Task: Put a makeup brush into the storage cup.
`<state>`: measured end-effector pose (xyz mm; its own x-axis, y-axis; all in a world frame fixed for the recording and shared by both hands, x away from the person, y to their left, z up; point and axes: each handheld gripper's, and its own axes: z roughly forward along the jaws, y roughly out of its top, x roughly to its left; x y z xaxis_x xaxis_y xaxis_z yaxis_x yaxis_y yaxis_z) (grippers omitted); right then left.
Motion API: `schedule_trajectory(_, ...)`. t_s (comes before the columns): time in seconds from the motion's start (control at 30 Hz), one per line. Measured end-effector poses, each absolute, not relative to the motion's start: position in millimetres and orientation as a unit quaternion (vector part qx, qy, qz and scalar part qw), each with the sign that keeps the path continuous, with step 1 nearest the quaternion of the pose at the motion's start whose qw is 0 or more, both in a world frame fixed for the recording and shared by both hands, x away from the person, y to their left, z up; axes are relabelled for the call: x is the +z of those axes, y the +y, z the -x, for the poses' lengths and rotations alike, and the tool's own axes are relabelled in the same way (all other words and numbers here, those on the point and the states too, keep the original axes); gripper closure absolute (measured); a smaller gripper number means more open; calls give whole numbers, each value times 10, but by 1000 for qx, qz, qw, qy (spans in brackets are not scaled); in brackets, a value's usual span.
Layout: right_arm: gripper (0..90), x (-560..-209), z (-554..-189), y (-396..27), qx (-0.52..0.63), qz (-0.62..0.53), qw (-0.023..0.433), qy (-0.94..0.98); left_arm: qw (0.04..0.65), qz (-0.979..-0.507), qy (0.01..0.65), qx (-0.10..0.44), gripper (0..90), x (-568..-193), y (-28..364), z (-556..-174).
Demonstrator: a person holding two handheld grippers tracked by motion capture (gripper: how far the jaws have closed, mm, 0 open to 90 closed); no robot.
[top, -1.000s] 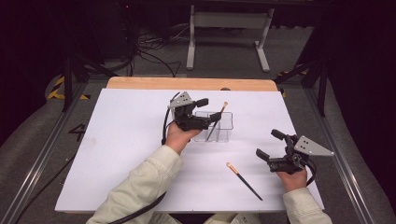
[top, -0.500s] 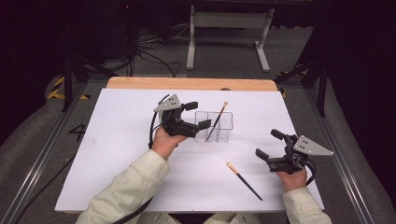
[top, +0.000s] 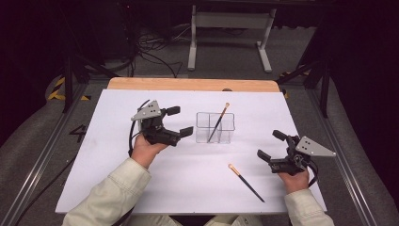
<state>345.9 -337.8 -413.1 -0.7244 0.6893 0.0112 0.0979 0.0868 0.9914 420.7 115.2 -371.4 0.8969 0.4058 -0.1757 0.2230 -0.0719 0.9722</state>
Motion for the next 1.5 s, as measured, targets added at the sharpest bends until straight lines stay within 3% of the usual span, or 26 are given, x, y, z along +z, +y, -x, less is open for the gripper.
schedule_trajectory(0.63, 0, -4021, -3470, -3300, 604, -278, 226, 712, 637, -726, 243, 89, 13, -3847, 1749, -3871)
schedule_trajectory(1.5, 3, -3773, -3415, -3095, 535, -278, 198, 773, 630, -725, 257, 104, 9, -3836, 2065, -3718)
